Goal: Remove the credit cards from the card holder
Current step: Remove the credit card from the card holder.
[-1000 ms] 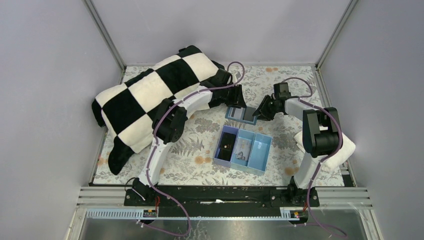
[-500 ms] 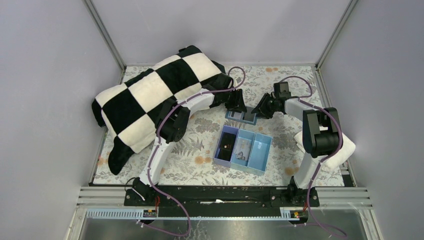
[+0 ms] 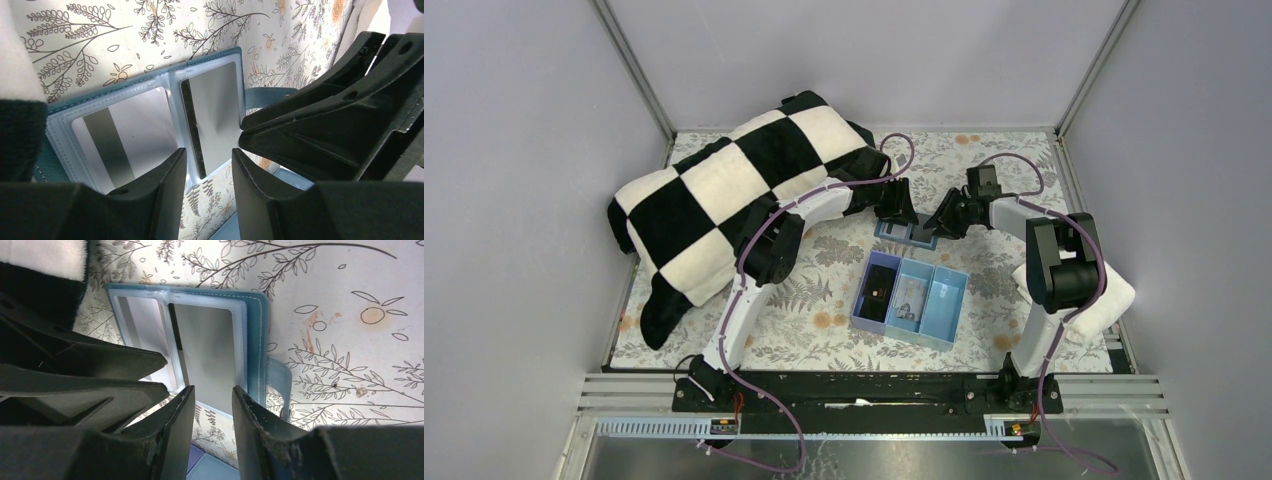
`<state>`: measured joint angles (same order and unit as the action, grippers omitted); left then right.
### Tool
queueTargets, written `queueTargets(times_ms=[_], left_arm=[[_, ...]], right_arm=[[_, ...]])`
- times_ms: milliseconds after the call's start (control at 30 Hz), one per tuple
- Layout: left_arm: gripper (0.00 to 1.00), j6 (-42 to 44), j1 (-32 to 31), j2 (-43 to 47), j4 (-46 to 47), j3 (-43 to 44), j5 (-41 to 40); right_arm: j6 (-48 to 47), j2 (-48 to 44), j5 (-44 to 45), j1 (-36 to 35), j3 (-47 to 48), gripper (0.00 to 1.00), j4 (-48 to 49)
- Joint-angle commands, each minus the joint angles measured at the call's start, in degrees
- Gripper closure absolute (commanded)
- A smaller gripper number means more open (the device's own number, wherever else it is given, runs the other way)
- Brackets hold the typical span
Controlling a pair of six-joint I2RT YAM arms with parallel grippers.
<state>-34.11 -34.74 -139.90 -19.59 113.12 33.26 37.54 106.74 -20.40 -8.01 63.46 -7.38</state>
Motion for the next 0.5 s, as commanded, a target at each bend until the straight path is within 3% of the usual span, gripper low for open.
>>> queueTargets(times_ms=[0,467], left_arm=[[0.57,0.81,0.11,-0.18,1.62,0.17,0.58],[0.58,1.18,0.11,-0.33,1.58,0.03,0.42]], right_arm=[[-0.85,0.43,1.89,-0.51,0.48,0.59,0.02],[-1.85,0.94,3.77,-0.51,0.04,0.59,-0.28]])
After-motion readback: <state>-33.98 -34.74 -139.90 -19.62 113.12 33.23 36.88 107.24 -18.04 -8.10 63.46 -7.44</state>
